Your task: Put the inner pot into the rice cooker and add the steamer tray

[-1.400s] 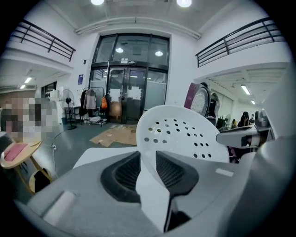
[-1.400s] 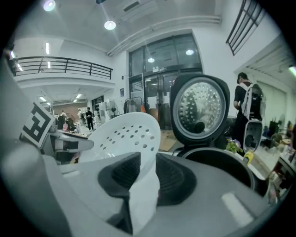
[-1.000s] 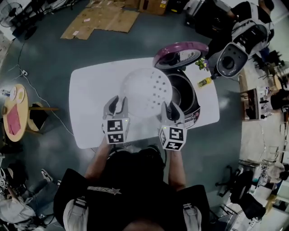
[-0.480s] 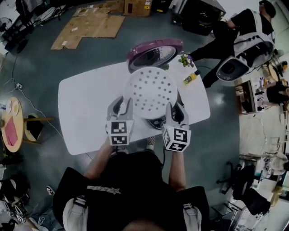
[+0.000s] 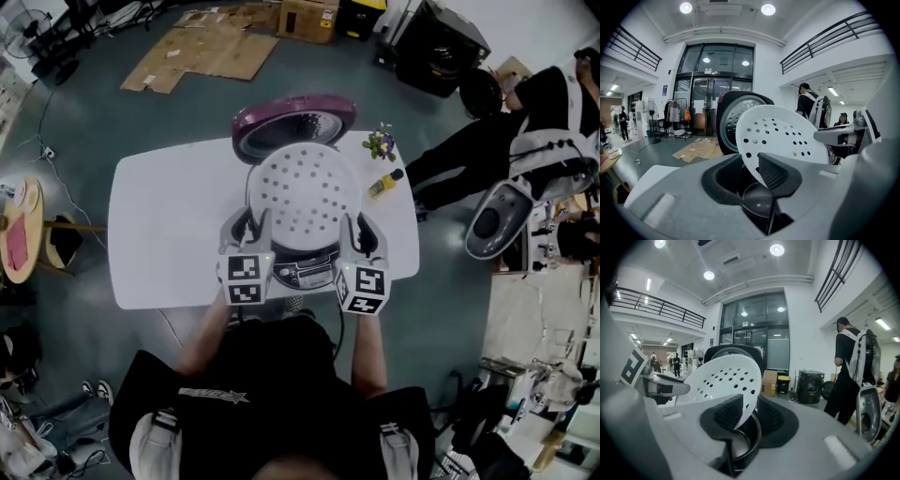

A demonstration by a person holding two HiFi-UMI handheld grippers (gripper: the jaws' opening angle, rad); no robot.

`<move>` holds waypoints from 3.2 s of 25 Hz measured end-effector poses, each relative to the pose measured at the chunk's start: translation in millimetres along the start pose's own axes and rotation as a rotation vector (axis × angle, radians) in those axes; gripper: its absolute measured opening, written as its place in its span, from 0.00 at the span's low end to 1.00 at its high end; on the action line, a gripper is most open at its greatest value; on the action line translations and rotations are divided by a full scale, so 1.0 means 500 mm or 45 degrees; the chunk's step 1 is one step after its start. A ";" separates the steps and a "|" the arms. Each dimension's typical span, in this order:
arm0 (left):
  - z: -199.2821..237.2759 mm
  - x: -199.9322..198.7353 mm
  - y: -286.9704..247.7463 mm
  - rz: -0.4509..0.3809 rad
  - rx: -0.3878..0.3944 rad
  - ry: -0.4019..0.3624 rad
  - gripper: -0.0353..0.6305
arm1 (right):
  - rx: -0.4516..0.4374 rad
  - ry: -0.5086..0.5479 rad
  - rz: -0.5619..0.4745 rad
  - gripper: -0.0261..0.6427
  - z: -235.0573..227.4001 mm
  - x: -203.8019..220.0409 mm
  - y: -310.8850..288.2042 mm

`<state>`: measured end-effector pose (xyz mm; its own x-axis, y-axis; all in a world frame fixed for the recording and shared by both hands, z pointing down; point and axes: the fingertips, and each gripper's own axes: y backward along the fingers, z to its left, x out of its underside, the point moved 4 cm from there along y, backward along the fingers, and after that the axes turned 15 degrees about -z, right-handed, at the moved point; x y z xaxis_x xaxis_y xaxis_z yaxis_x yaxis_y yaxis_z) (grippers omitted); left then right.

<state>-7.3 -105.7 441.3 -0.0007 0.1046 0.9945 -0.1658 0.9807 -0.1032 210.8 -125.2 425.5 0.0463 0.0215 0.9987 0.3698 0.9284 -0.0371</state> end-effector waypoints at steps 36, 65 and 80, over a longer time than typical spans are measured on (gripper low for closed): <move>-0.037 0.180 -0.012 0.608 -0.264 0.021 0.27 | -0.432 -0.023 0.622 0.21 -0.032 0.216 -0.118; -0.021 0.203 -0.026 0.617 -0.303 0.021 0.28 | -0.393 -0.005 0.631 0.22 -0.046 0.230 -0.141; 0.002 0.167 0.004 0.558 -0.345 -0.012 0.33 | -0.387 -0.022 0.542 0.22 -0.033 0.185 -0.121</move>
<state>-8.8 -95.4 524.4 -0.0220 0.5150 0.8569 0.1133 0.8529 -0.5097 207.9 -185.3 519.5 0.2366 0.3821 0.8933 0.5743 0.6866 -0.4458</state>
